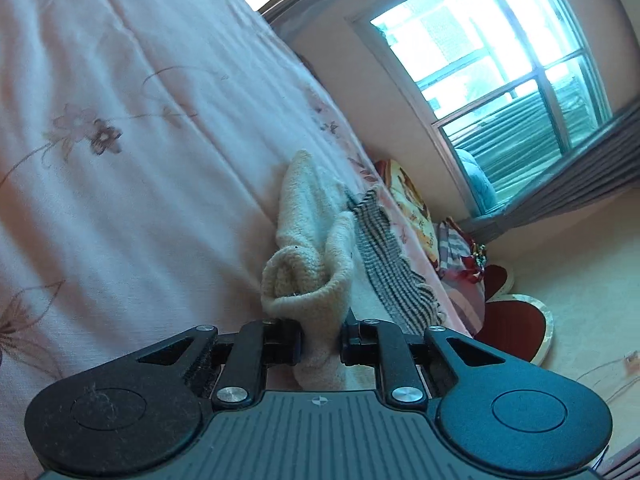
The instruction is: Fold small clothes
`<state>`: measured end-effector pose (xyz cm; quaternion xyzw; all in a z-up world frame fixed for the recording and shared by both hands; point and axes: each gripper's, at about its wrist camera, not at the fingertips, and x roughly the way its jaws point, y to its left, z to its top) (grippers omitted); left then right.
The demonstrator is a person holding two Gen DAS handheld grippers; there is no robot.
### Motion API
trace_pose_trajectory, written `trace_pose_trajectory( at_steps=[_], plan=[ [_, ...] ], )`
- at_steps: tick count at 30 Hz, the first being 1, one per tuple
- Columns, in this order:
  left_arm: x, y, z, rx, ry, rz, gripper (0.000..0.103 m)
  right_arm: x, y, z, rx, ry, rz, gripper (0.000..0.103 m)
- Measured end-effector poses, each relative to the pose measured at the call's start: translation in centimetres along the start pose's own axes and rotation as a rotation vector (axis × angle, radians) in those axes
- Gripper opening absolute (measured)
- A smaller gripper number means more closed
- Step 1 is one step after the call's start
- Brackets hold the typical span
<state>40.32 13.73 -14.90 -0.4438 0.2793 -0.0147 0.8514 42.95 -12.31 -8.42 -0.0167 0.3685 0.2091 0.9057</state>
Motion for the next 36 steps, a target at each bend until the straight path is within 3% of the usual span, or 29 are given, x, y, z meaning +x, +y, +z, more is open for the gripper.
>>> trace_pose_trajectory(
  at_steps=[5,8,12,18,19,21,22,24,25,29,32,36],
  plan=[
    [-0.2,-6.4,0.4,0.187,0.015,-0.144,0.016,-0.6,-1.4,-0.1,0.122,-0.009,0.045,0.002],
    [1.2,-11.6,-0.3,0.336,0.062,-0.185,0.016,-2.9,-3.1,-0.1,0.230,-0.090,0.049,0.019],
    [4.4,-16.8,-3.3,0.469,0.161,-0.232,0.016,-6.2,-8.2,-0.9,0.467,-0.161,0.093,0.020],
    [11.4,-21.1,-10.4,0.629,0.431,-0.202,0.016,-10.0,-16.3,-4.2,0.803,-0.226,0.151,0.029],
    [12.2,-21.3,-11.8,0.665,0.456,-0.175,0.016,-10.5,-17.1,-4.8,0.840,-0.233,0.164,0.031],
    [11.9,-21.9,-13.1,0.723,0.431,-0.174,0.017,-11.1,-18.0,-5.8,0.889,-0.248,0.190,0.044],
    [11.0,-22.2,-13.6,0.742,0.422,-0.172,0.027,-11.4,-18.3,-6.1,0.905,-0.254,0.204,0.049],
    [9.6,-22.6,-13.1,0.732,0.431,-0.215,0.054,-11.5,-18.4,-6.4,0.921,-0.263,0.234,0.063],
    [8.5,-22.6,-12.4,0.702,0.417,-0.248,0.058,-11.3,-18.2,-6.4,0.926,-0.261,0.254,0.064],
    [4.8,-20.9,-7.8,0.631,0.315,-0.261,0.058,-10.1,-17.0,-5.7,0.904,-0.209,0.306,0.064],
    [5.3,-17.4,-3.8,0.564,0.235,-0.148,0.058,-8.9,-15.9,-5.0,0.871,-0.126,0.304,0.064],
    [9.1,-13.1,-1.7,0.486,0.274,-0.012,0.058,-7.2,-14.6,-4.4,0.857,-0.049,0.287,0.063]
  ],
)
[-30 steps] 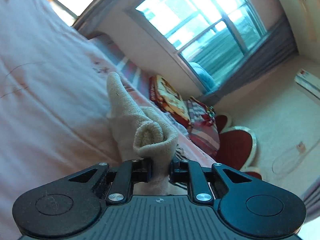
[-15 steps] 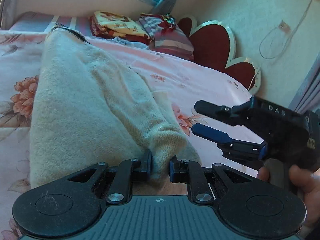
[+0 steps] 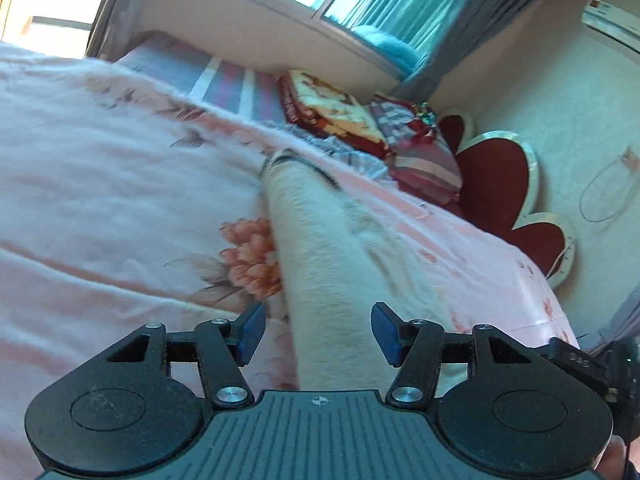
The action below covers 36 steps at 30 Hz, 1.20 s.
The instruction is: Fold small clothes
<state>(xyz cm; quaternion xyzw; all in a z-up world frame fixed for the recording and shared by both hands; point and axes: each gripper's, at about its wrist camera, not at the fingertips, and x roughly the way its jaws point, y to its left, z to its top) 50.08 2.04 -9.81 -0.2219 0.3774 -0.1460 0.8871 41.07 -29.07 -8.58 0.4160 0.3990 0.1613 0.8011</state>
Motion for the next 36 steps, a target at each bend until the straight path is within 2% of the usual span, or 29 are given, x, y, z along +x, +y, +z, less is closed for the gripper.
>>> trace_pose_trajectory(
  at_steps=[1,4,6,8,11,14,18,21,24,25,27,29,30,31,33,36],
  plan=[
    [0.9,0.4,-0.1,-0.001,0.022,0.006,0.058,0.2,0.2,0.0,-0.006,0.001,-0.003,0.061],
    [2.5,1.1,-1.3,-0.007,0.041,0.008,0.058,1.1,1.3,-0.2,-0.075,0.011,-0.055,0.035],
    [2.7,0.7,-1.4,-0.009,0.034,0.010,0.058,0.8,2.8,-0.7,-0.195,-0.017,-0.111,0.023],
    [2.3,0.2,-1.4,0.005,0.025,0.009,0.058,-0.4,4.9,-1.6,-0.355,-0.088,-0.149,0.021],
    [2.3,-1.2,-1.2,0.049,0.025,-0.007,0.058,-2.5,6.9,-2.6,-0.481,-0.163,-0.184,0.020],
    [2.9,-3.1,-1.2,0.116,0.038,-0.006,0.058,-4.1,6.8,-3.2,-0.523,-0.189,-0.229,0.020],
    [4.2,-5.5,-1.6,0.208,0.061,0.038,0.058,-3.9,4.4,-3.2,-0.479,-0.171,-0.282,0.020],
    [4.8,-6.1,-1.8,0.231,0.071,0.050,0.058,-3.3,3.1,-3.2,-0.462,-0.174,-0.305,0.020],
    [5.3,-6.0,-1.9,0.220,0.081,0.049,0.066,-3.1,2.2,-3.6,-0.454,-0.173,-0.314,0.020],
    [5.4,-5.8,-2.0,0.214,0.079,0.052,0.072,-3.0,1.9,-3.7,-0.448,-0.170,-0.313,0.020],
    [5.3,-5.6,-2.0,0.210,0.081,0.052,0.073,-3.1,1.8,-3.7,-0.449,-0.160,-0.294,0.021],
    [4.1,-5.8,-1.4,0.227,0.051,0.051,0.073,-4.0,2.3,-3.2,-0.458,-0.167,-0.275,0.026],
    [3.3,-5.9,-0.9,0.238,0.015,0.050,0.073,-4.8,2.7,-3.0,-0.467,-0.199,-0.270,0.034],
    [2.7,-5.9,-0.3,0.244,-0.017,0.043,0.073,-5.4,3.0,-2.5,-0.476,-0.231,-0.267,0.035],
    [2.6,-6.0,1.1,0.246,-0.043,0.019,0.073,-5.8,3.6,-0.9,-0.490,-0.267,-0.257,0.031],
    [3.8,-7.1,2.8,0.303,-0.044,-0.001,0.073,-3.8,5.5,1.3,-0.571,-0.268,-0.273,0.026]
  ],
)
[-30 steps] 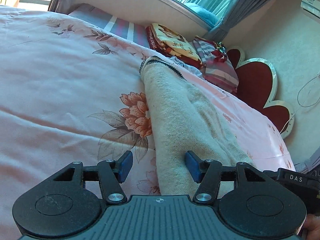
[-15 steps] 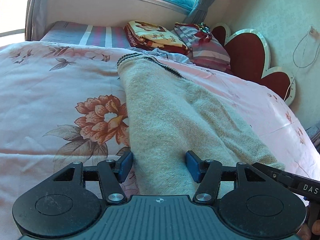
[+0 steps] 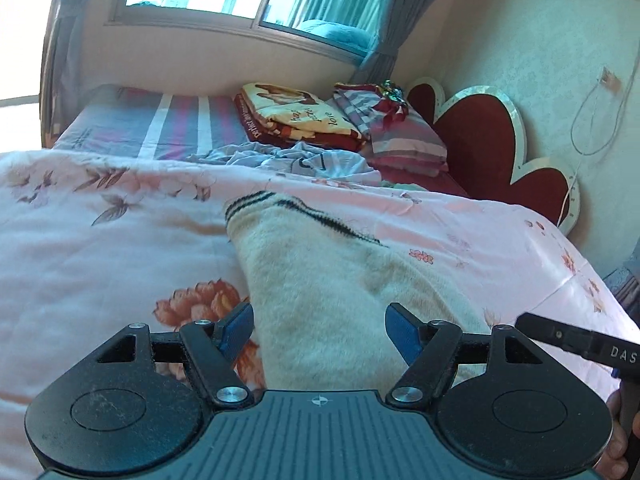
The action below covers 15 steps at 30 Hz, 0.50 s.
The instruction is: Fold small clothes
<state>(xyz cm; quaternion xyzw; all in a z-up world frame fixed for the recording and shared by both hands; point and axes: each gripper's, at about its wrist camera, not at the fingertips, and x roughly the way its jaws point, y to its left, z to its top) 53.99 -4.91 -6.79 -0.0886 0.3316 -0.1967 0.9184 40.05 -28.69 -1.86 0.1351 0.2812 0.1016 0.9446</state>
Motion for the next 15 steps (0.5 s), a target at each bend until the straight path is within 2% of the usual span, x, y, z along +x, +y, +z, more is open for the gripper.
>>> trace_pose_trajectory(
  at_steps=[2,4,6,8,10,12,15],
  plan=[
    [1.4,-0.2,0.7,0.025,0.017,-0.009,0.073,2.2,1.5,1.2,-0.086,0.014,0.006,0.023],
    [2.8,-0.3,0.9,0.029,0.049,-0.041,0.072,4.8,2.9,1.7,-0.163,0.061,0.010,0.020],
    [3.9,-0.7,0.7,0.052,0.068,-0.038,0.072,7.0,4.0,1.6,-0.230,0.125,0.007,0.017],
    [4.7,-1.1,0.3,0.059,0.085,-0.034,0.072,8.9,4.1,0.9,-0.292,0.191,-0.043,0.016],
    [5.1,-1.3,-0.2,0.064,0.090,-0.029,0.072,9.4,3.0,0.4,-0.274,0.210,-0.078,0.015],
    [5.3,-1.8,-0.7,0.099,0.085,-0.017,0.072,9.0,1.6,-0.2,-0.216,0.207,-0.064,0.014],
    [5.2,-3.0,-1.4,0.190,0.074,0.024,0.072,8.6,1.0,-0.4,-0.201,0.199,-0.049,0.014]
  ],
)
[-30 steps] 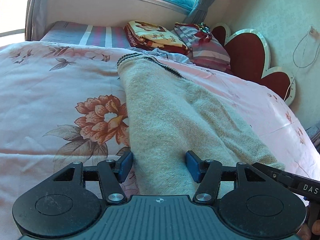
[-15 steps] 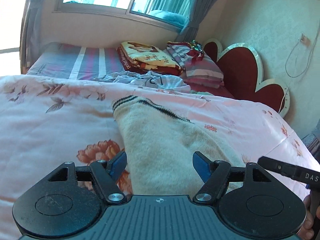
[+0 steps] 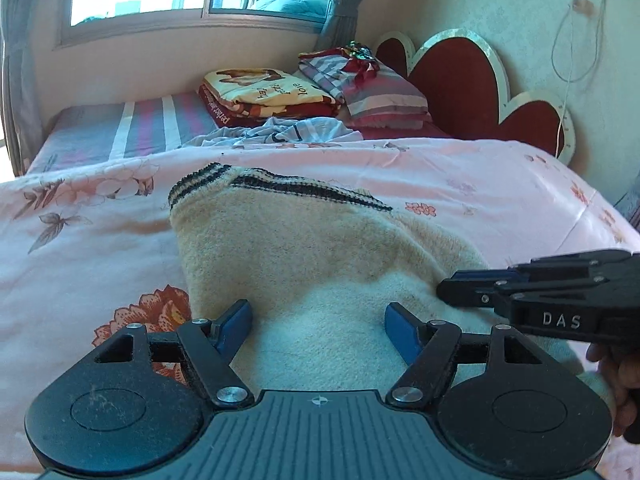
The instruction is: Fold small clothes
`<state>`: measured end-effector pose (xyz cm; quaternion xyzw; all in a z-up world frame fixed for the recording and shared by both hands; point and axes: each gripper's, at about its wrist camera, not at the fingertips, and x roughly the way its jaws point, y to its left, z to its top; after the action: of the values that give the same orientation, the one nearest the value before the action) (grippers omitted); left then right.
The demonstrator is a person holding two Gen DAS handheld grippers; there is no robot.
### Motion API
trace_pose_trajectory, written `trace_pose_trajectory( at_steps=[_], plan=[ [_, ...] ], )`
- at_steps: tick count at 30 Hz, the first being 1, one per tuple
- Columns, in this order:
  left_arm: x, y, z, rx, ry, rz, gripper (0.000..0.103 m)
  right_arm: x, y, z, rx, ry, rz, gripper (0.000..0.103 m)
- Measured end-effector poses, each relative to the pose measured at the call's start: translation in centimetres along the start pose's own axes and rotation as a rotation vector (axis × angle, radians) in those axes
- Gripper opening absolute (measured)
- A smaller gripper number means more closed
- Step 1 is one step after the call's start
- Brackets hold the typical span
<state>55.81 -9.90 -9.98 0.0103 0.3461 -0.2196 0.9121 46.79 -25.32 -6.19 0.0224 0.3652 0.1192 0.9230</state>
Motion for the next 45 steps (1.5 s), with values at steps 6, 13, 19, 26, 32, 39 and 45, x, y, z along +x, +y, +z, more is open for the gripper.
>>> trace_pose_trajectory(
  at_steps=[6,13,19,26,32,39,45],
  plan=[
    [-4.6,-1.5,-0.2,0.050,-0.036,0.035,0.072,-4.2,1.0,0.1,-0.010,-0.080,0.004,0.028],
    [-7.6,-2.5,-2.8,0.062,-0.027,0.075,0.072,-8.6,2.7,-3.5,-0.066,-0.112,0.060,0.029],
    [-9.2,-2.7,-4.4,0.043,-0.025,0.085,0.072,-9.2,4.3,-5.8,-0.176,-0.085,0.034,0.027],
    [-10.3,-3.2,-6.5,0.071,-0.021,0.104,0.076,-8.8,4.0,-7.5,-0.211,-0.062,0.014,0.027],
    [-10.8,-2.7,-6.7,0.054,-0.028,0.110,0.084,-8.8,3.2,-7.0,-0.131,-0.046,0.044,0.027],
    [-11.2,0.6,-5.3,-0.086,-0.021,0.076,0.097,-9.8,-0.8,-5.2,0.092,-0.043,0.108,0.052],
    [-9.9,0.2,-6.3,-0.080,0.019,0.079,0.097,-7.9,-1.3,-5.7,0.171,0.055,0.203,0.025]
  ],
)
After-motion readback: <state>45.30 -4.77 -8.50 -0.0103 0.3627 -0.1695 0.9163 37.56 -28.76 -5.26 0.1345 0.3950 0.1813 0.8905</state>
